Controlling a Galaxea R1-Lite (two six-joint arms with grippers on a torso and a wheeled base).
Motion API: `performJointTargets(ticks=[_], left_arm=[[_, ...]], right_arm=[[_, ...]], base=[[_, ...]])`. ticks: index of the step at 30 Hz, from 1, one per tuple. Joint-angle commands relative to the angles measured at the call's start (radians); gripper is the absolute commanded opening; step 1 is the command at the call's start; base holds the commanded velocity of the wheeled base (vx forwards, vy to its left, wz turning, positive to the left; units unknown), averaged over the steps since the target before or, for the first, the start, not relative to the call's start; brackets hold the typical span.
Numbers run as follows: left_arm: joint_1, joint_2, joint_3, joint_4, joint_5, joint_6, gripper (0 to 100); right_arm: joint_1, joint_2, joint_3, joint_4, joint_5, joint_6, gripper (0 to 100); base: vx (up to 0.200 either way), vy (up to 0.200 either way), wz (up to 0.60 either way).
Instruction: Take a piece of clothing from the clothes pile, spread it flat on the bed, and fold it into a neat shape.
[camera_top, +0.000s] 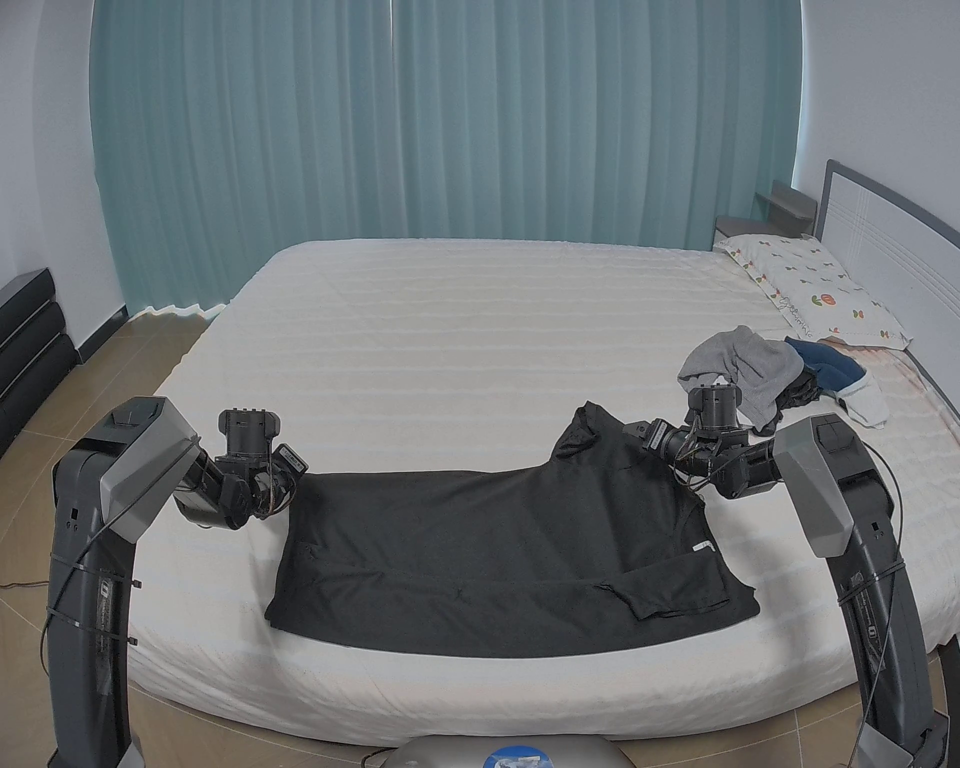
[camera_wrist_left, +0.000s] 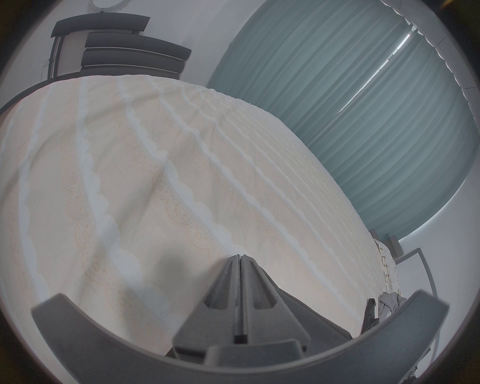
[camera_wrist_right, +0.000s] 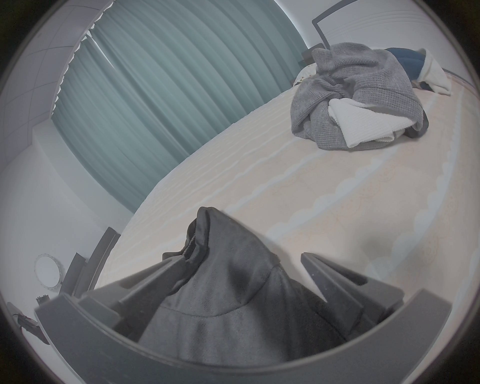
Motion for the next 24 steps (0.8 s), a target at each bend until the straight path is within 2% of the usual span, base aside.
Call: performJointTargets(ticks=[1, 14, 20, 24], left_arm=[[0.000, 0.002, -0.001, 0.000, 0.000, 0.000, 0], [0.000, -0.001, -0.001, 0.000, 0.000, 0.000, 0], [0.000, -0.029, 0.000, 0.001, 0.000, 0.000, 0], [0.000, -0.061, 0.020, 0.000, -0.004, -0.003, 0]], right_arm=[[-0.008, 0.008, -0.009, -0.002, -0.005, 0.004, 0], [-0.029, -0.035, 0.031, 0.003, -0.008, 0.018, 0], [-0.044, -0.120, 0.166, -0.025, 0.011, 0.043, 0], [-0.060, -0.150, 0.249, -0.122, 0.027, 0.049, 0]], base=[[0.000, 0.000, 0.00], [0.000, 0.000, 0.00], [0.000, 0.000, 0.00], [0.000, 0.000, 0.00]])
